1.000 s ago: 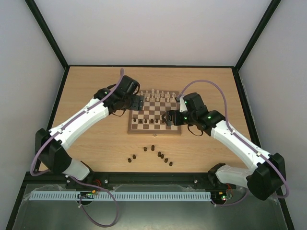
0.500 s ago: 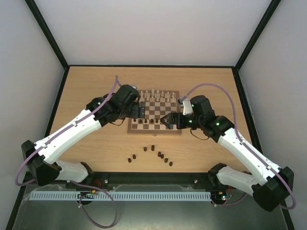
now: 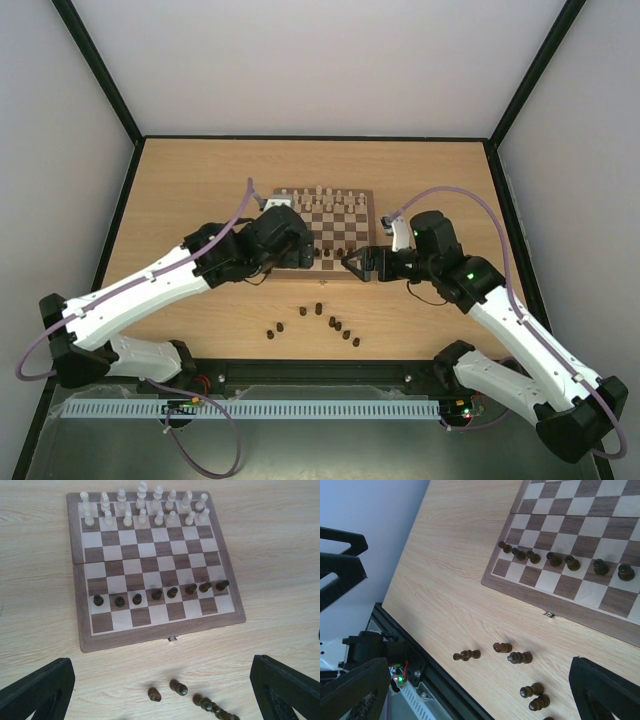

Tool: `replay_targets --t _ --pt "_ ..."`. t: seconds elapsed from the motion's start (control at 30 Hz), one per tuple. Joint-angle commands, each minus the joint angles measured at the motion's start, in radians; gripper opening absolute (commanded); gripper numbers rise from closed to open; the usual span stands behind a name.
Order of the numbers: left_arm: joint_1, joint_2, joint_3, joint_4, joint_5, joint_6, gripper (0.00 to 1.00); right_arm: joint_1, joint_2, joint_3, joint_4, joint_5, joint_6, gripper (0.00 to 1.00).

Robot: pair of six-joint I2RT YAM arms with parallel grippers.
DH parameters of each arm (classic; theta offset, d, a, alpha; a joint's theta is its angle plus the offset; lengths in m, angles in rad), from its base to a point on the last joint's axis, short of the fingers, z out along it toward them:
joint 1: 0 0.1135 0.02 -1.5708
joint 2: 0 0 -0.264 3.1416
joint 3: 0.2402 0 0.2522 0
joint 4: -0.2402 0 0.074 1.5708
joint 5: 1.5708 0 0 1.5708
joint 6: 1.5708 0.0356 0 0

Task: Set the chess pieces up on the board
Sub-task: Pick up the chess piece at the center of the board.

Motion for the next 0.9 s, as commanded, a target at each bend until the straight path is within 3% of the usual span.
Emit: replay_targets --t 0.0,0.5,0.77,0.87 --pt "-0.011 -0.081 -0.019 0.026 -0.027 -0.033 0.99 0.001 -0.031 -0.021 0.009 -0.045 0.021 0.99" --pt "-0.018 -0.203 -0.129 0.186 0.033 0.114 0.99 0.001 -0.044 -0.171 0.213 -0.103 0.101 0.99" --pt "-0.01 -0.201 -0.153 0.213 -0.049 0.183 0.99 0.001 -0.062 -0.226 0.209 -0.05 0.081 0.99" --pt "0.034 -0.168 -0.163 0.247 0.001 0.213 0.99 0.001 -0.071 -0.234 0.19 -0.037 0.063 0.99"
